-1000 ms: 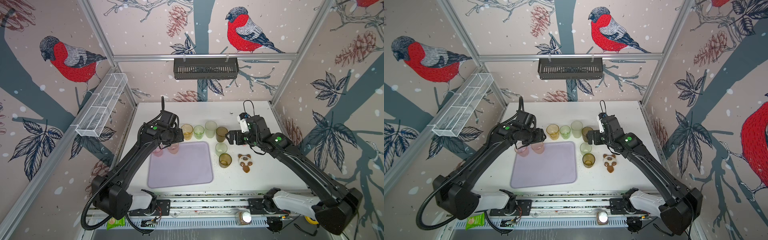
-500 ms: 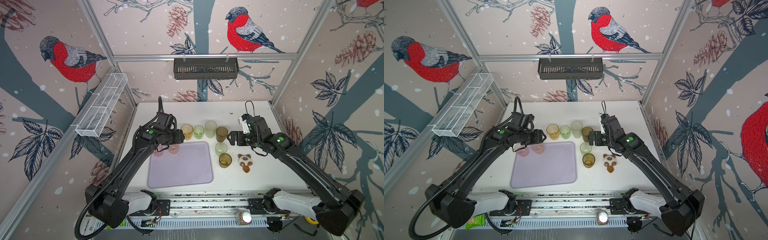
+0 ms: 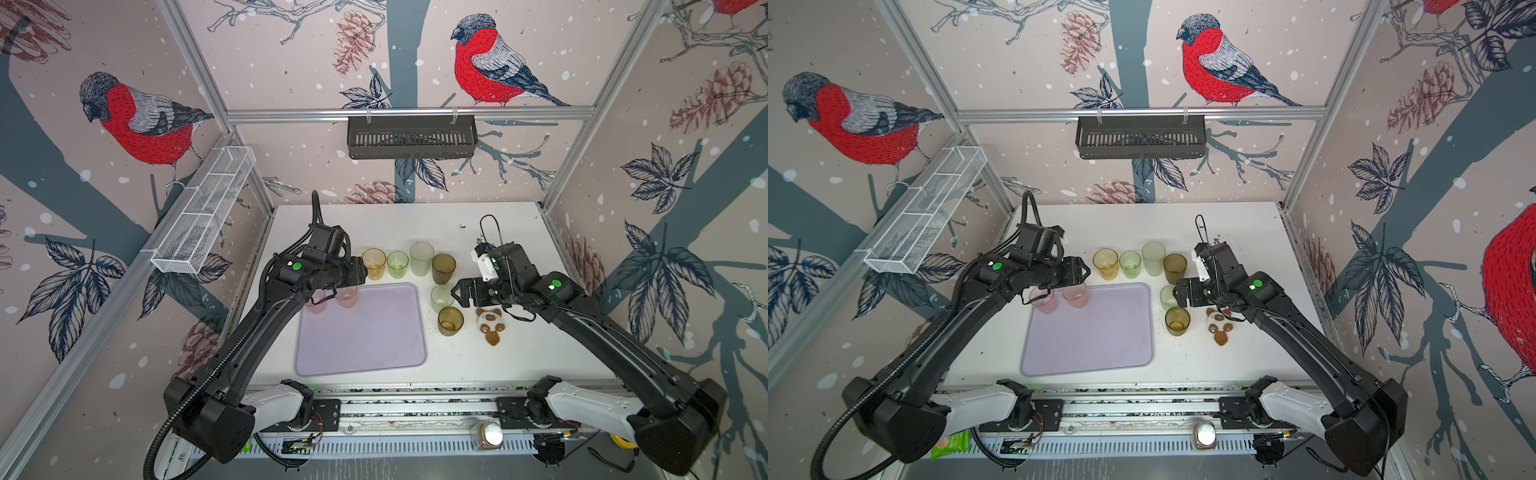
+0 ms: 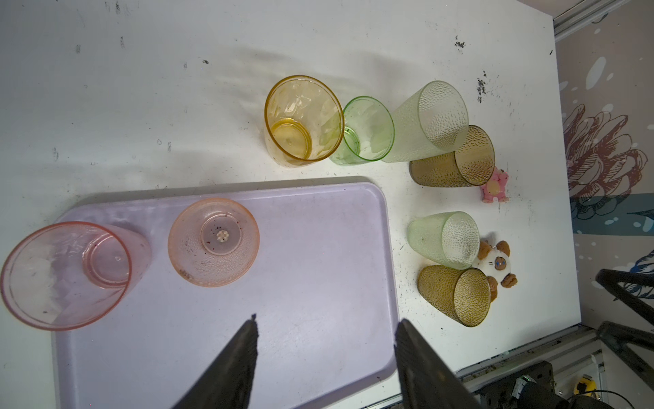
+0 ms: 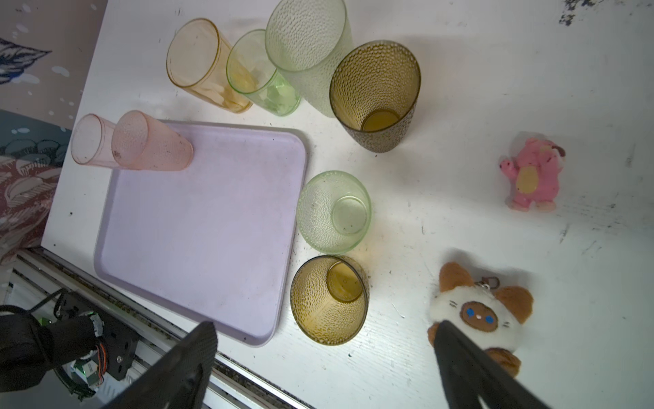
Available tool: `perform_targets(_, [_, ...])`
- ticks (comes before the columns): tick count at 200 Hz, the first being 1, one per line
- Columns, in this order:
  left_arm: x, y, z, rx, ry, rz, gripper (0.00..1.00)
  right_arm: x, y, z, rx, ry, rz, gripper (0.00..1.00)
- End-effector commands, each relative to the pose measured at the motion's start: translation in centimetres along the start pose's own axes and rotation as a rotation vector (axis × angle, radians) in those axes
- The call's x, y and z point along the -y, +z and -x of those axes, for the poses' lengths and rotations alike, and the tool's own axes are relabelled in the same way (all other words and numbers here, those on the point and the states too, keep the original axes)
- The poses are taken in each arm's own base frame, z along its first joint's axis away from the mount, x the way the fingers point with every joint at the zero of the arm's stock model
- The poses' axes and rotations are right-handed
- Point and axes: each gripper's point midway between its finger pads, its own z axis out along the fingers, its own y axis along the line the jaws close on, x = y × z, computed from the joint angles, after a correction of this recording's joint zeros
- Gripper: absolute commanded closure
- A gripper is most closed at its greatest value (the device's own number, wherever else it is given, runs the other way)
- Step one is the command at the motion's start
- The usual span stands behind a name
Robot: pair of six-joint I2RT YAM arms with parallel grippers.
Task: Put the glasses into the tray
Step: 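Lower the right gripper toward the amber textured glass nearest the robot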
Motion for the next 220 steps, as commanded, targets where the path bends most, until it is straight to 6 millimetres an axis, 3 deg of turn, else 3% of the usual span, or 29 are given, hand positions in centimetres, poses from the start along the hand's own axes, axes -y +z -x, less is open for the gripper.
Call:
perform_targets(1, [0.6, -0.2, 0.1, 0.003, -0.011, -0.03, 0.37, 0.0, 0.4, -1.0, -0.032, -0.011, 0.015, 0.03])
perform_targets(96, [0.5, 0.5, -0.9, -0.032, -0.002, -0.043, 0.37, 0.9, 3.3, -4.2, -0.153, -0.027, -0.054, 0.09])
perform_targets(220, [-0.2, 0.6, -1.8, -0.022, -0.023, -0.038, 0.37, 2.2, 6.0, -5.2, -0.219, -0.048, -0.12, 0.29])
